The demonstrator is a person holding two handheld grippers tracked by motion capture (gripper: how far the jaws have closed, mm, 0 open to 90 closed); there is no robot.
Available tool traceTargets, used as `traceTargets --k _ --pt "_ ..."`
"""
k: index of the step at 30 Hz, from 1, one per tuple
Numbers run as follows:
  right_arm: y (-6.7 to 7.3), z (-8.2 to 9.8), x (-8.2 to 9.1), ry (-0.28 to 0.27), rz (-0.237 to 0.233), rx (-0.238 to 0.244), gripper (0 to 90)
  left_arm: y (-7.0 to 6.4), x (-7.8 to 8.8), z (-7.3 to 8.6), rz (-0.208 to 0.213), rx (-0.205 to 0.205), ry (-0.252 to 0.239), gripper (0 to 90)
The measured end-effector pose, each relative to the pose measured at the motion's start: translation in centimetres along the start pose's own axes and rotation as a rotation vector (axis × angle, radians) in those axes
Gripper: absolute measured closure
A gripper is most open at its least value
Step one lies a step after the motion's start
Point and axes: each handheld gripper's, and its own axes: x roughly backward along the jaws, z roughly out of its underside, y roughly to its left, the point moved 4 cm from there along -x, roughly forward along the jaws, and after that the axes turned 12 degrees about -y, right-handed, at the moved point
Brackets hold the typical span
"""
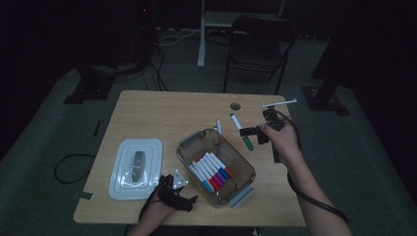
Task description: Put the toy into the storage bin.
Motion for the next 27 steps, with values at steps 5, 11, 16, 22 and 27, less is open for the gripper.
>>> traceTargets --k 5,11,16,22,27 --pt "2.4 0.8 -0.2 0.028 -0.060 0.005 76.8 0.0 0.0 0.0 0.000 0.000 0.000 0.4" --pt "5.5 2.9 -2.4 0.111 -0.133 0.021 76.8 0.0 0.0 0.0 0.001 -0.003 0.004 0.4" --pt "6.8 4.1 -4.5 0.168 -0.138 0.052 76.8 0.0 0.0 0.0 0.001 -0.003 0.003 0.4" --pt "7.8 5.9 -7.5 0.244 -0.144 0.055 76.7 0.0 0.0 0.0 0.000 -0.002 0.002 0.4" --pt "8.0 7.8 -9.9 0.323 -0.145 0.061 76.8 0.0 0.0 0.0 0.001 0.000 0.002 0.5"
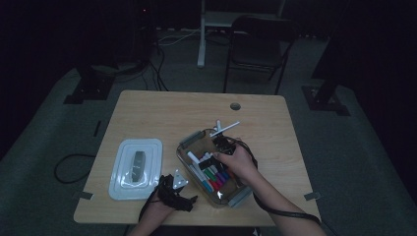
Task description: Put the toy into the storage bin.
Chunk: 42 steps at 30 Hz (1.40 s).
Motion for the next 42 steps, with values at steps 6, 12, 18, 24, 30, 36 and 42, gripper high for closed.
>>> traceTargets --k 6,12,18,24,30,36,42 --pt "0.0 0.6 -2.2 0.049 0.005 0.001 76.7 0.0 0.0 0.0 0.000 0.000 0.001 0.4" --pt "-0.2 1.1 -3.9 0.089 0.013 -0.002 76.7 0.0 0.0 0.0 -0.001 0.000 -0.002 0.4" --pt "-0.5 1.6 -4.9 0.143 0.034 0.015 76.7 0.0 0.0 0.0 -0.001 -0.001 -0.002 0.4" --pt "-0.9 2.1 -5.4 0.192 0.041 0.015 76.3 0.0 0.0 0.0 -0.002 -0.002 -0.003 0.4" --pt "-1.1 1.9 -5.2 0.188 0.059 0.023 72.6 0.0 0.0 0.0 -0.002 -0.003 -0.001 0.5" --pt "-1.0 1.1 -2.9 0.131 0.054 0.045 69.9 0.0 0.0 0.0 -0.001 0.000 -0.002 0.4" --pt "-1.1 -0.3 1.0 0.006 0.022 0.051 68.0 0.0 0.0 0.0 0.000 -0.001 0.000 0.4"
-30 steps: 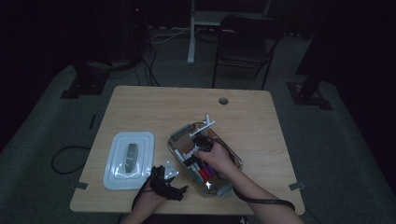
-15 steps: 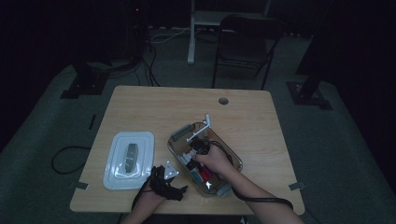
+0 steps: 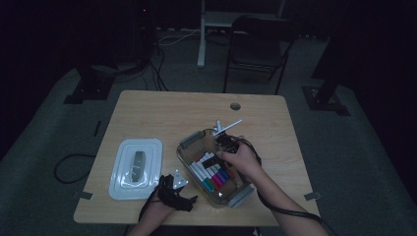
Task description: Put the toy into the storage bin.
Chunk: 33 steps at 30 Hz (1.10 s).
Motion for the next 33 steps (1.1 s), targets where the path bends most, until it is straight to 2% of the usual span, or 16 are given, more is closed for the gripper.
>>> traceTargets --k 1,2,5,8,14,15,16,22,23,26,27,30,31,33 --pt "-0.2 -0.4 1.5 -0.043 -0.004 -0.005 67.9 0.0 0.0 0.0 0.000 0.000 0.000 0.4" --pt "-0.2 -0.4 1.5 -0.043 -0.004 -0.005 67.9 0.0 0.0 0.0 0.000 0.001 -0.001 0.4" --pt "-0.6 -1.0 3.7 -0.103 -0.009 -0.014 66.5 0.0 0.0 0.0 0.000 0.001 -0.001 0.4" --pt "-1.6 -1.5 5.8 -0.158 0.010 -0.024 66.2 0.0 0.0 0.0 0.000 0.001 -0.001 0.4" --pt "-4.5 -2.1 8.5 -0.227 0.055 -0.083 64.0 0.0 0.0 0.0 -0.001 0.000 -0.001 0.4" --pt "-5.7 -2.1 8.7 -0.236 0.077 -0.103 61.8 0.0 0.0 0.0 0.000 0.000 0.000 0.4" --pt "-5.7 -2.1 8.7 -0.236 0.077 -0.103 61.8 0.0 0.0 0.0 0.000 0.000 0.000 0.4" --pt "-9.4 -1.9 7.8 -0.239 0.133 -0.176 59.7 0.0 0.0 0.0 -0.001 0.000 -0.002 0.4" --pt "-9.9 -1.9 7.5 -0.248 0.139 -0.188 58.9 0.0 0.0 0.0 -0.001 0.000 -0.002 0.5" --pt "-11.5 -2.0 6.3 -0.233 0.173 -0.210 57.2 0.0 0.0 0.0 -0.001 0.000 -0.002 0.4" --pt "-12.4 -2.2 5.4 -0.219 0.191 -0.215 57.2 0.0 0.0 0.0 -0.001 0.000 -0.002 0.4" --pt "-13.2 -2.5 4.4 -0.213 0.215 -0.223 58.0 0.0 0.0 0.0 -0.002 -0.002 -0.002 0.4" --pt "-14.0 -2.8 3.4 -0.201 0.237 -0.218 58.0 0.0 0.0 0.0 -0.002 -0.002 -0.002 0.4" --pt "-14.3 -3.0 2.9 -0.192 0.242 -0.221 58.0 0.0 0.0 0.0 -0.002 0.000 -0.002 0.5"
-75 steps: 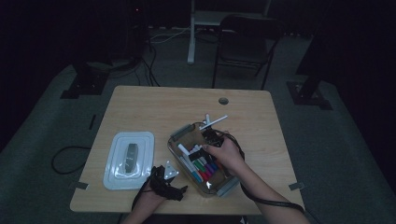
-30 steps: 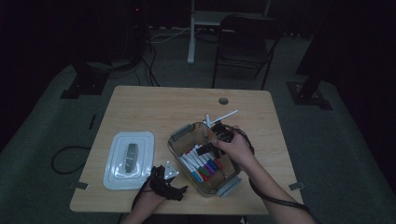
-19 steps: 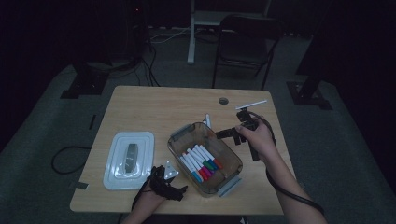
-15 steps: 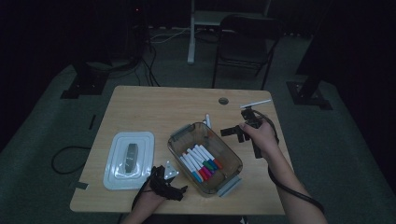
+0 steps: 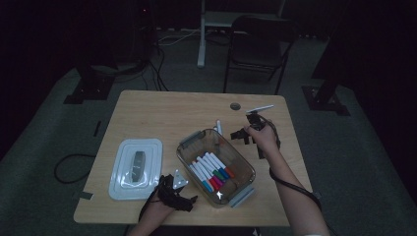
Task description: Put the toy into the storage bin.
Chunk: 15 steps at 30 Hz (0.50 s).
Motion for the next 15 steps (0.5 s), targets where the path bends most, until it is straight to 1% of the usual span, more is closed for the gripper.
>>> traceTargets --k 1,2,3,4,5,6,7,8,9,10,11,12,13,14,15 --pt "-0.1 -0.1 -0.6 0.010 0.008 0.007 58.0 0.0 0.0 0.0 -0.001 -0.002 0.000 0.4" --pt "-0.3 -0.3 -1.1 0.006 0.019 0.012 57.9 0.0 0.0 0.0 -0.001 -0.002 0.000 0.5" --pt "-0.5 -0.4 -1.7 0.000 0.016 0.007 57.9 0.0 0.0 0.0 0.000 -0.001 0.000 0.4" --pt "-0.9 -0.6 -2.7 0.000 0.017 -0.013 57.9 0.0 0.0 0.0 0.000 0.000 0.000 0.5" --pt "-0.9 -0.6 -2.7 0.000 0.017 -0.013 57.9 0.0 0.0 0.0 0.000 0.000 0.000 0.5" --pt "-1.1 -0.7 -3.2 0.004 0.024 -0.016 57.9 0.0 0.0 0.0 0.000 0.000 0.000 0.4" --pt "-1.2 -0.8 -3.7 0.012 0.030 -0.008 57.9 0.0 0.0 0.0 0.000 0.000 0.000 0.5" --pt "-1.4 -1.1 -4.6 0.025 0.056 -0.002 57.7 0.0 0.0 0.0 0.000 0.000 0.000 0.5" --pt "-1.4 -1.1 -4.6 0.025 0.056 -0.002 57.7 0.0 0.0 0.0 0.000 0.000 0.000 0.5" --pt "-1.6 -1.2 -5.0 0.033 0.069 0.006 57.7 0.0 0.0 0.0 0.000 0.000 0.000 0.5" --pt "-1.7 -1.4 -5.4 0.040 0.072 0.007 57.7 0.0 0.0 0.0 0.000 0.000 0.000 0.5" --pt "-1.6 -1.6 -6.2 0.041 0.073 -0.001 57.6 0.0 0.0 0.0 0.000 0.000 0.000 0.4" --pt "-1.6 -1.6 -6.2 0.041 0.073 -0.001 57.6 0.0 0.0 0.0 0.000 0.000 0.000 0.4" --pt "-1.4 -1.9 -6.9 0.042 0.077 0.006 56.7 0.0 0.0 0.0 0.000 0.000 0.000 0.4" --pt "-1.4 -1.9 -6.9 0.042 0.077 0.006 56.7 0.0 0.0 0.0 0.000 0.000 0.000 0.4"
